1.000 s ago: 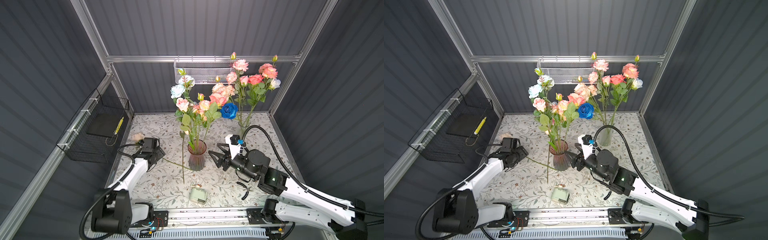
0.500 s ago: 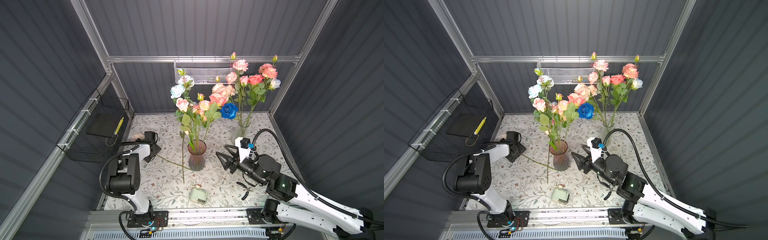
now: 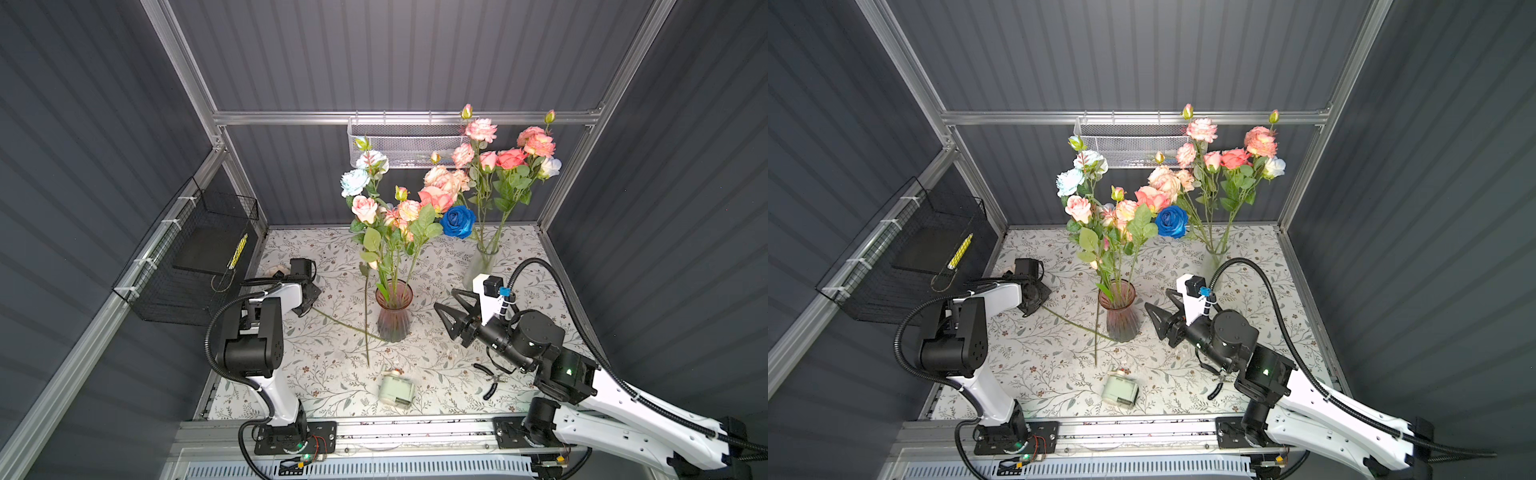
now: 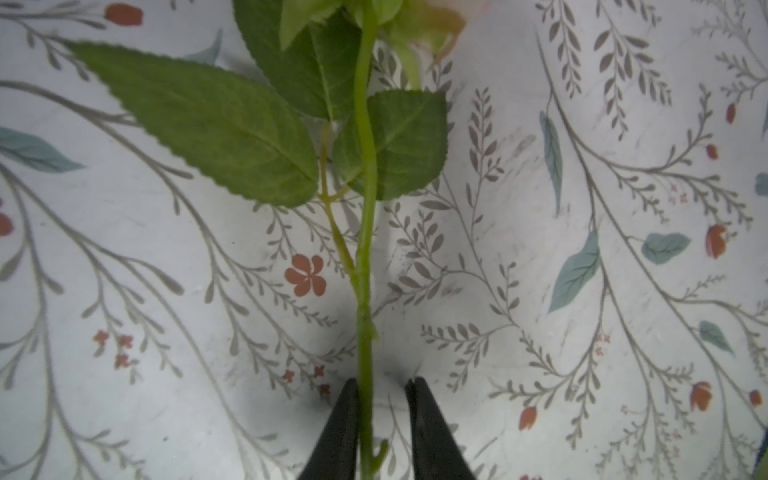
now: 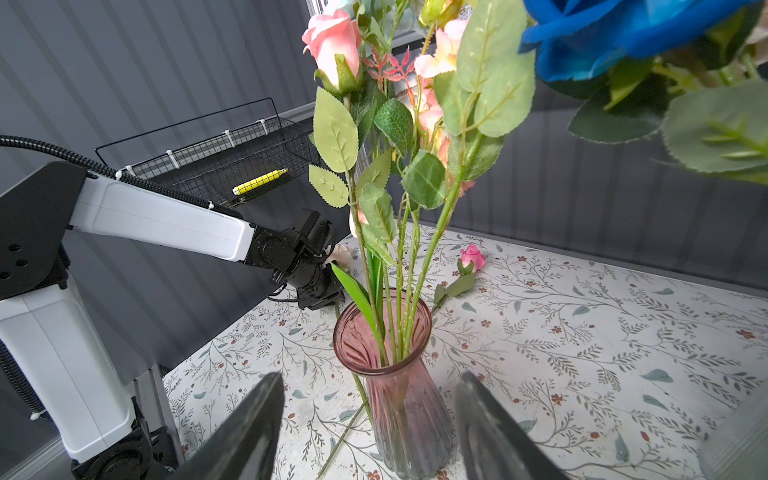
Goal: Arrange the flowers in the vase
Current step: 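Grasp the cream rose stem on the table with the left gripper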
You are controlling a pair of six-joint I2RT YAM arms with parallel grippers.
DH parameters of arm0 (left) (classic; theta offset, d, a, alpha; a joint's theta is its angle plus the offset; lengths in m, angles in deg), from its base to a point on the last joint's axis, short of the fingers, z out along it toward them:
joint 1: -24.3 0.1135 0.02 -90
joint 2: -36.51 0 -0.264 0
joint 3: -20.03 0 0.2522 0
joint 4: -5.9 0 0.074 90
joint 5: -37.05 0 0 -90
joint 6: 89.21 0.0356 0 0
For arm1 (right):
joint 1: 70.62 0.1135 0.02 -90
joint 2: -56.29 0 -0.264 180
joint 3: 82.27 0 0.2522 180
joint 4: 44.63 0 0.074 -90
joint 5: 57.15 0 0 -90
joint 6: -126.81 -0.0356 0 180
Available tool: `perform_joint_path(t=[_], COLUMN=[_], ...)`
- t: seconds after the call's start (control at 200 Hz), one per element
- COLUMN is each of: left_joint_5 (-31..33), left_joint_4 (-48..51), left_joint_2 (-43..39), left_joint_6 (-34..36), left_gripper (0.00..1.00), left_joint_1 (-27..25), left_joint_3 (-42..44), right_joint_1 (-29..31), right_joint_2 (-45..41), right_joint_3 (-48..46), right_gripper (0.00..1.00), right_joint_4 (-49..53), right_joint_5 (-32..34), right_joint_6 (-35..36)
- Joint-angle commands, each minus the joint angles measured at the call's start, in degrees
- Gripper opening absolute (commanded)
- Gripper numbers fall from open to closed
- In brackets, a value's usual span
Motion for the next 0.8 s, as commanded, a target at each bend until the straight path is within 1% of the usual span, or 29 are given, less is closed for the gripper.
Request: perform_joint_path(t=[0.0, 0.27, 0.44, 0.68, 0.795], left_joint_5=[-1.30, 0.48, 2.74, 9.92, 13.78], left_joint_4=[2.36, 4.36, 6.58, 10.71, 12.87], left_joint_2=[-1.32, -9.33, -15.45, -28.90, -34.31], left_joint_6=[0.94, 2.34, 3.30, 6.83, 9.33], left_gripper=[0.17, 0.00, 0.00, 0.00, 0.00], left_joint_1=[-0.11, -0.11, -0.11, -0.28, -1.15], left_joint_3=[1.80, 3.62, 4.42, 4.54, 3.14], right_joint_1=[0.32, 0.32, 0.31, 0.32, 0.31], right_joint_2=[-0.59, -0.97, -0.96, -1.24, -0.96], right_joint_3=[-0.32, -0.37, 0.16, 0.31, 0.69], right_gripper=[0.67, 0.67, 0.67, 0.67, 0.67], right_joint_4=[0.34, 0.08, 0.18, 0.18, 0.18], right_joint_5=[0.90, 1.24, 1.34, 1.21, 1.20], right_joint_6=[0.24, 0.15, 0.31, 0.51, 0.65])
